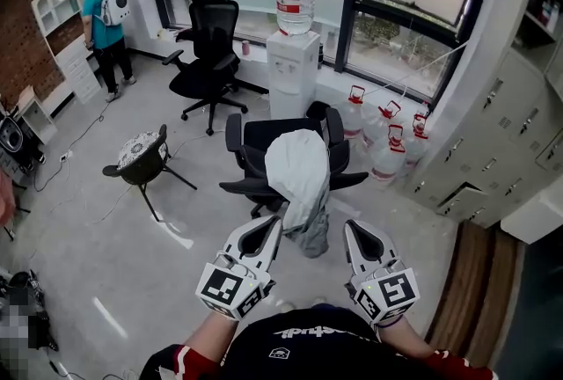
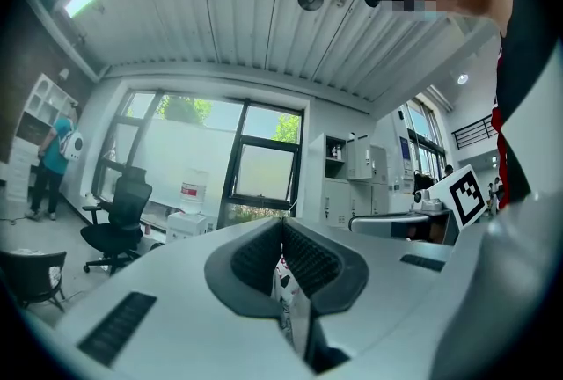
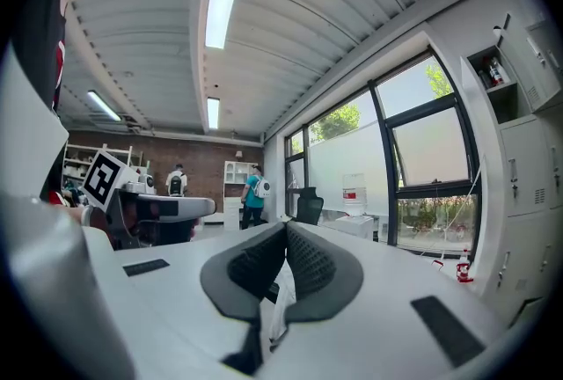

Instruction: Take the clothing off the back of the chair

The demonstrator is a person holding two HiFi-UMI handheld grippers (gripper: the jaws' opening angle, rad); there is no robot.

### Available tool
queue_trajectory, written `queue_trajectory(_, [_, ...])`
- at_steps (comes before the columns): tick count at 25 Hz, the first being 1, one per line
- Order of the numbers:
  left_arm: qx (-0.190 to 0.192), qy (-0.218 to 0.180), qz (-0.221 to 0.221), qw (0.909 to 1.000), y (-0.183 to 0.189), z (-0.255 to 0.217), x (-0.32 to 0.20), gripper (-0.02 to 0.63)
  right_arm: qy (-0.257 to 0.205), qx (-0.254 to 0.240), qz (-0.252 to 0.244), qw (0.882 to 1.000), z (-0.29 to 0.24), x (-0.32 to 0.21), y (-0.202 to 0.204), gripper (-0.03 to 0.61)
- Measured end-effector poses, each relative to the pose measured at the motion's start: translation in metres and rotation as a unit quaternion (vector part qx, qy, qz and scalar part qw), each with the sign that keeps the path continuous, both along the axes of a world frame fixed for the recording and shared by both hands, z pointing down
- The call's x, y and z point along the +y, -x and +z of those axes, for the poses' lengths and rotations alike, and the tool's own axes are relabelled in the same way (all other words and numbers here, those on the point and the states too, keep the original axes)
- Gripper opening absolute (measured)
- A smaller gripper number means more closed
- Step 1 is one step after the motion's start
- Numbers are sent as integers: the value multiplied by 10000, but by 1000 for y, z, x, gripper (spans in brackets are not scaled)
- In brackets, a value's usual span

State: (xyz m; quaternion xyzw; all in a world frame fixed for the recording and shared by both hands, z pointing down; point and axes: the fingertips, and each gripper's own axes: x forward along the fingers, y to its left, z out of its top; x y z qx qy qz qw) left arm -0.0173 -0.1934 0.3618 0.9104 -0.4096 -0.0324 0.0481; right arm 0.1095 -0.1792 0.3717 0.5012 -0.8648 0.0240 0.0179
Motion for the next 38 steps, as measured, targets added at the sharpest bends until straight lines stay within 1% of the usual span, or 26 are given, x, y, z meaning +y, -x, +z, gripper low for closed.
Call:
queue_trajectory(6, [57,58,-198,9998,5,6,-23,25,20,-90,-50,9999,1,-22,-1,3])
queue_trajectory(10, [-28,67,-443,9990,6,8,-38,25,41,-123,-164,9998,0,-39,-1,3])
queue_trajectory(14, [-100,-7,-583,9982,1,3,-51,25,-69,-92,-280,9995,-5,-54,-5,3])
queue_trajectory(17, [-229,-51,-607,9979,-1,4,-59,26,-120,-98,-342,9993,-6,-61,-6,3])
queue_trajectory(19, [-244,-76,-562,9981,-4,2,-66,27,-142,-102,-360,9992,-8,-66,-7,3])
queue_trajectory(20, [-245,-68,-517,9983,-7,2,-69,41,-144,-103,-364,9992,-8,-68,-8,3])
queue_trajectory(22, [-292,-41,-411,9987,-13,3,-75,142,-134,-102,-374,9992,-7,-73,-11,3])
queue_trajectory(23, [-351,-42,-375,9987,-16,3,-77,168,-128,-106,-381,9991,-6,-75,-12,3])
queue_trajectory(26, [-657,-67,-328,9973,-23,7,-84,244,-128,-132,-402,9990,-5,-79,-14,3])
queue_trajectory(32, [-1379,-51,-253,9901,-40,23,-103,290,-50,-198,-397,9990,0,-88,-21,3])
queue_trajectory(35, [-1860,-61,-262,9822,-45,36,-117,296,-22,-225,-389,9990,4,-94,-25,3])
queue_trajectory(38, [-2358,98,-164,9716,-55,60,-131,296,39,-260,-369,9990,10,-100,-32,3])
